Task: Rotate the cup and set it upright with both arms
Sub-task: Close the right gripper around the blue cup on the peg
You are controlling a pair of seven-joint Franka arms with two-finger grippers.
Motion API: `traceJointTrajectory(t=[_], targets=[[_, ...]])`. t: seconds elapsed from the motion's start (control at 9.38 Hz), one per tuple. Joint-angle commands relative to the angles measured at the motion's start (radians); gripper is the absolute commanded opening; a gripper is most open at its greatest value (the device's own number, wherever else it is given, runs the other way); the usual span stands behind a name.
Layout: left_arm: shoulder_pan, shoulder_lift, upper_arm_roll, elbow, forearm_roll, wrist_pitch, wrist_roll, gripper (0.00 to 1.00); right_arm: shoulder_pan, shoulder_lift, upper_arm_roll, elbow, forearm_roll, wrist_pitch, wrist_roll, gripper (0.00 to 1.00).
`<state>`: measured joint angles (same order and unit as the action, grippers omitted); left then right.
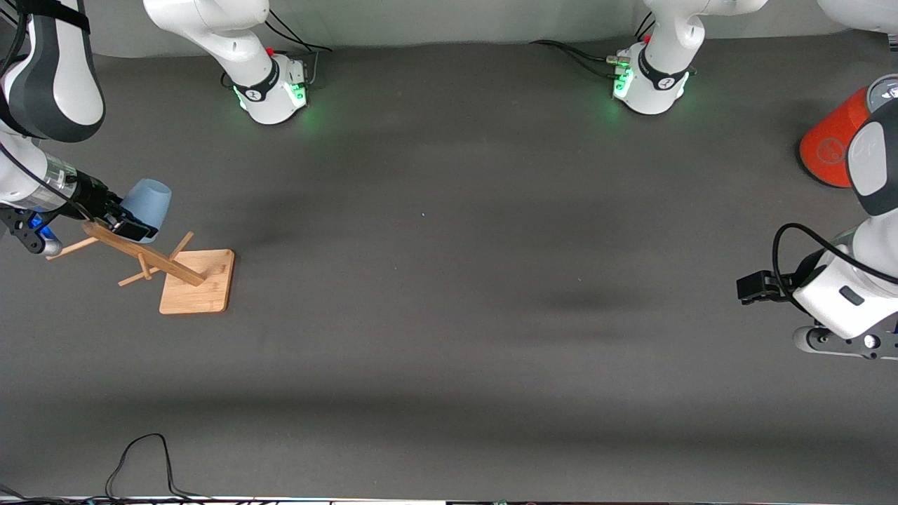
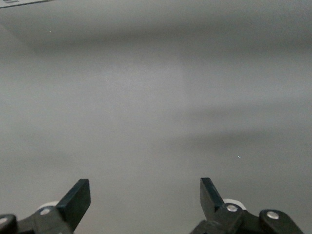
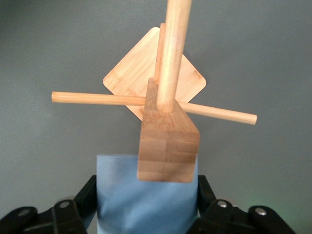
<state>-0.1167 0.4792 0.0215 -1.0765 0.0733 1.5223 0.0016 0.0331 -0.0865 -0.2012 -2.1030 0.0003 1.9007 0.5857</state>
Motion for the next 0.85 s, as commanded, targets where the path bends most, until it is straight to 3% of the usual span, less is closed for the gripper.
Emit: traceJointTrajectory(t=[0.0, 0.43, 0.75], targets=[[0.002, 0.007, 0.002, 0.020, -0.012, -0.021, 0.011, 1.00, 0.002, -0.010, -0.001, -0.002, 0.004, 0.006, 0.016, 0.48], [0.002, 0.007, 0.002, 0.020, -0.014, -0.021, 0.012, 1.00, 0.024, -0.105, 0.006, 0.008, 0.004, -0.099, 0.036, 0.47], [0.002, 0.007, 0.002, 0.018, -0.014, -0.021, 0.011, 1.00, 0.141, -0.189, 0.008, 0.008, 0.006, -0.195, 0.219, 0.47]])
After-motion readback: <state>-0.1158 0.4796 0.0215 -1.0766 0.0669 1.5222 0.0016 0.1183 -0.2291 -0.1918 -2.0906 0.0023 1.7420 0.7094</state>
